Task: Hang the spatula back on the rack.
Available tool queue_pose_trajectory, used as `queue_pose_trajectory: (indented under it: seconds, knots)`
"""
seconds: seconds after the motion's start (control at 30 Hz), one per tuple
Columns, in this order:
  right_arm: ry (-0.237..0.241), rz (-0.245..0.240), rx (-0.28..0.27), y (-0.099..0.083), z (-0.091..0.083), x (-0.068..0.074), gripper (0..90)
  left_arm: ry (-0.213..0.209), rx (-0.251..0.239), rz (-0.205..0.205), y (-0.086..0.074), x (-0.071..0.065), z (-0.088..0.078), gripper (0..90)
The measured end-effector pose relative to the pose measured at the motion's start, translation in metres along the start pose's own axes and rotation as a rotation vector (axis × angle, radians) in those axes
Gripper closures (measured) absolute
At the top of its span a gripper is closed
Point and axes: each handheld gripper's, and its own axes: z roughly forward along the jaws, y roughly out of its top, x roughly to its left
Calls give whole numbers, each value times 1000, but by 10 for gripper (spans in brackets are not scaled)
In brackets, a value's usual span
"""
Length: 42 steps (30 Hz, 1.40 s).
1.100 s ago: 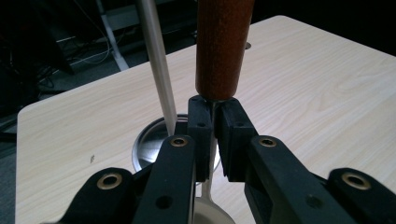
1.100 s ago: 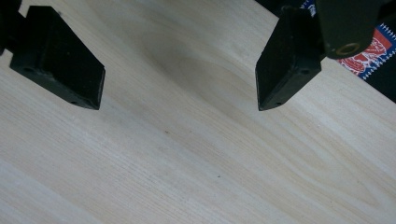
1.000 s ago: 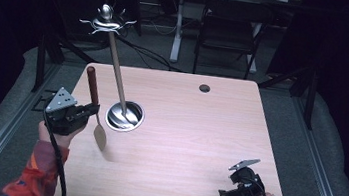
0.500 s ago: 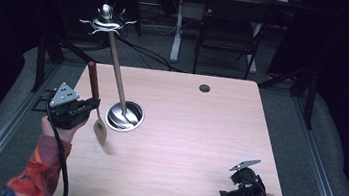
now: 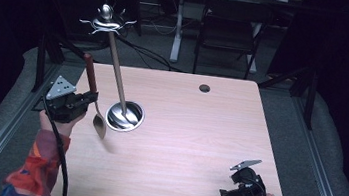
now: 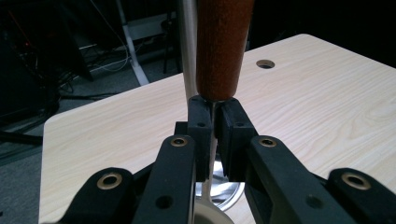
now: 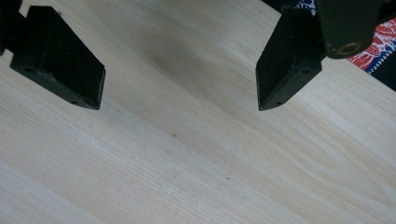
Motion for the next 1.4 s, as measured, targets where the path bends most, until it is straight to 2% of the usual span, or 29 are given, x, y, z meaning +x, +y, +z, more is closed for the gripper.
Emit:
queue_pose_trajectory:
  seconds: [0.17,0.2,0.23,0.3,0.4,0.73,0.9,1.27,1.3,1.33,1.4]
  knots:
    - [3,-1,5,0,0,-1,154,1,1,-2,2,1,5,842]
    - [-6,4,-8,0,2,0,154,2,2,-3,2,1,5,842]
    - [10,9,-9,0,2,0,154,3,-1,-4,3,1,6,842]
    - [9,9,-9,0,2,0,154,5,-3,-5,5,2,6,842]
    - [0,-2,6,0,1,0,153,9,-10,-10,7,3,8,842]
    - [6,16,-5,-2,1,-1,154,16,-36,-24,16,5,12,842]
    - [2,10,5,-2,1,-2,153,26,-54,-39,20,9,12,842]
    - [-4,41,-16,-4,1,-1,154,36,-74,-46,27,16,11,842]
    - [-16,38,-13,-4,2,-2,154,36,-75,-48,28,17,10,842]
    - [-11,23,7,-3,1,-3,154,38,-81,-51,28,18,11,842]
    - [-12,23,8,-3,1,-3,154,38,-85,-53,30,19,10,842]
